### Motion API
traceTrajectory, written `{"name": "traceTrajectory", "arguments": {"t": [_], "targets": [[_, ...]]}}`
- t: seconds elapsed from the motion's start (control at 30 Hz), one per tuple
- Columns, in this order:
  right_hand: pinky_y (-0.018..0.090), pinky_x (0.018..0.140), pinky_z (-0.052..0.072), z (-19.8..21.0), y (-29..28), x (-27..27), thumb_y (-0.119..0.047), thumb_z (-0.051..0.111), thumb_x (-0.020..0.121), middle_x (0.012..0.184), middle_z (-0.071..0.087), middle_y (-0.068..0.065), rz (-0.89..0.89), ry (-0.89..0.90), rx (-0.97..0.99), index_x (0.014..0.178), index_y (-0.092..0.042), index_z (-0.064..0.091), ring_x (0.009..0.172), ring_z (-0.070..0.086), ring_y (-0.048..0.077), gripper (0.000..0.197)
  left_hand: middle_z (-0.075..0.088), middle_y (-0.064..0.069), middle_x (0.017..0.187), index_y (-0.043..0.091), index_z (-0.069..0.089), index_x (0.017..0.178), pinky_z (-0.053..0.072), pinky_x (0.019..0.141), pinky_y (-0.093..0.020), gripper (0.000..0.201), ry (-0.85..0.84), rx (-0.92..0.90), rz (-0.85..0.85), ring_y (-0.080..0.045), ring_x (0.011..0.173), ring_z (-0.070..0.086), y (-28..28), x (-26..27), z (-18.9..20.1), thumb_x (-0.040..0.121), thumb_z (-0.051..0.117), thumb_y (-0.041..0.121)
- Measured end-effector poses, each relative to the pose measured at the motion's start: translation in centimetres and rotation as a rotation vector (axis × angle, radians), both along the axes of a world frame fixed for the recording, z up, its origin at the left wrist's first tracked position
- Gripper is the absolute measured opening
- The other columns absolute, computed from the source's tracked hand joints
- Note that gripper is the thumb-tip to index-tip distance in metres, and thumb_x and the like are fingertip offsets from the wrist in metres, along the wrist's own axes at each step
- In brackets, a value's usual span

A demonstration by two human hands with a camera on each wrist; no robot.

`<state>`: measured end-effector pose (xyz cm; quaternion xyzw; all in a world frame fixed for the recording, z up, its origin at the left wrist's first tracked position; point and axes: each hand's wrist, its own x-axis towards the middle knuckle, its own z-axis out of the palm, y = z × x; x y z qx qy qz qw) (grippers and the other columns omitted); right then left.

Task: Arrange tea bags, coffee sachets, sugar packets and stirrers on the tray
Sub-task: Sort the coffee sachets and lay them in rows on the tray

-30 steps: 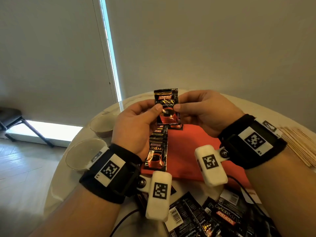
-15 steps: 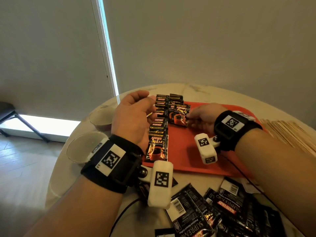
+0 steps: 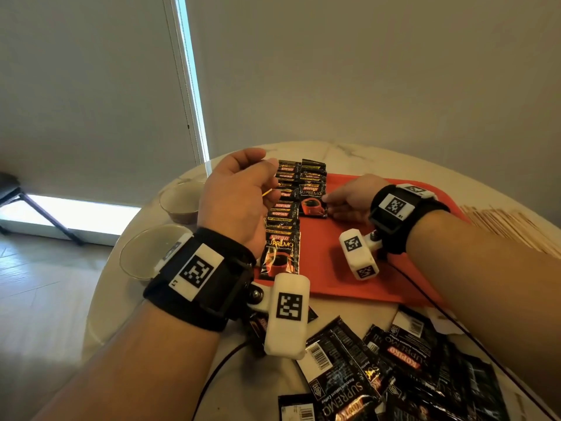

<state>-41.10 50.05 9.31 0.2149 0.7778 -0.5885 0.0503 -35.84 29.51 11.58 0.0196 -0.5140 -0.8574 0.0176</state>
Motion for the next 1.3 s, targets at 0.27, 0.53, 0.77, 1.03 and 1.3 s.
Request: {"name": "traceTrajectory", "arguments": {"t": [0.27, 0.53, 0.77, 1.03, 1.3], "targets": [[0.027, 0.064, 0.054, 2.3, 0.4, 2.7, -0.018, 0.078, 0.089, 0.08, 0.066, 0.008, 0.058, 0.084, 0.155, 0.089, -0.009, 0.067, 0.065, 0.061, 0.015, 0.014, 0.064, 0.0, 0.075, 0.014, 0.063, 0.101, 0.056, 0.061, -0.026, 0.01, -0.083, 0.232, -0.168, -0.011, 0.064, 0.063, 0.3, 2.4, 2.0, 0.096, 0.064, 0.005], [0.034, 0.079, 0.062, 7.7, 1.5, 13.1, -0.039, 0.085, 0.079, 0.093, 0.078, -0.002, 0.425, 0.064, 0.68, 0.097, -0.024, 0.077, 0.089, 0.074, 0.014, 0.025, 0.068, -0.007, 0.09, 0.013, 0.066, 0.096, 0.058, 0.078, -0.036, 0.006, 0.152, -0.398, -0.421, -0.021, 0.086, 0.068, 0.1, 10.0, 4.3, 0.094, 0.071, 0.01], [0.031, 0.092, 0.051, 6.2, 0.5, 23.5, -0.064, 0.084, 0.066, 0.11, 0.066, -0.019, 0.733, -0.146, 0.907, 0.121, -0.039, 0.065, 0.102, 0.063, 0.006, 0.063, 0.069, 0.009, 0.12, 0.046, 0.068, 0.108, 0.058, 0.099, -0.047, 0.072, 0.066, -1.364, -0.734, -0.017, 0.108, 0.068, -4.8, 16.0, 0.6, 0.043, 0.099, 0.053], [0.032, 0.096, 0.05, 5.7, -0.8, 26.6, -0.052, 0.093, 0.06, 0.131, 0.06, -0.013, 0.885, -0.282, 1.082, 0.147, -0.045, 0.039, 0.115, 0.058, 0.014, 0.103, 0.032, 0.014, 0.161, 0.05, 0.018, 0.159, 0.036, 0.122, -0.051, 0.155, 0.263, -1.862, -0.847, -0.019, 0.147, 0.037, -3.0, 17.4, -0.2, 0.024, 0.084, 0.087], [0.039, 0.089, 0.058, 4.5, -3.3, 25.1, -0.034, 0.078, 0.078, 0.118, 0.066, -0.008, 0.847, -0.047, 1.232, 0.137, -0.041, 0.054, 0.104, 0.063, 0.015, 0.063, 0.067, 0.014, 0.127, 0.042, 0.05, 0.149, 0.056, 0.097, -0.035, 0.089, 0.451, -1.937, -0.704, -0.011, 0.11, 0.064, -2.0, 18.3, 0.1, 0.07, 0.089, 0.052]]}}
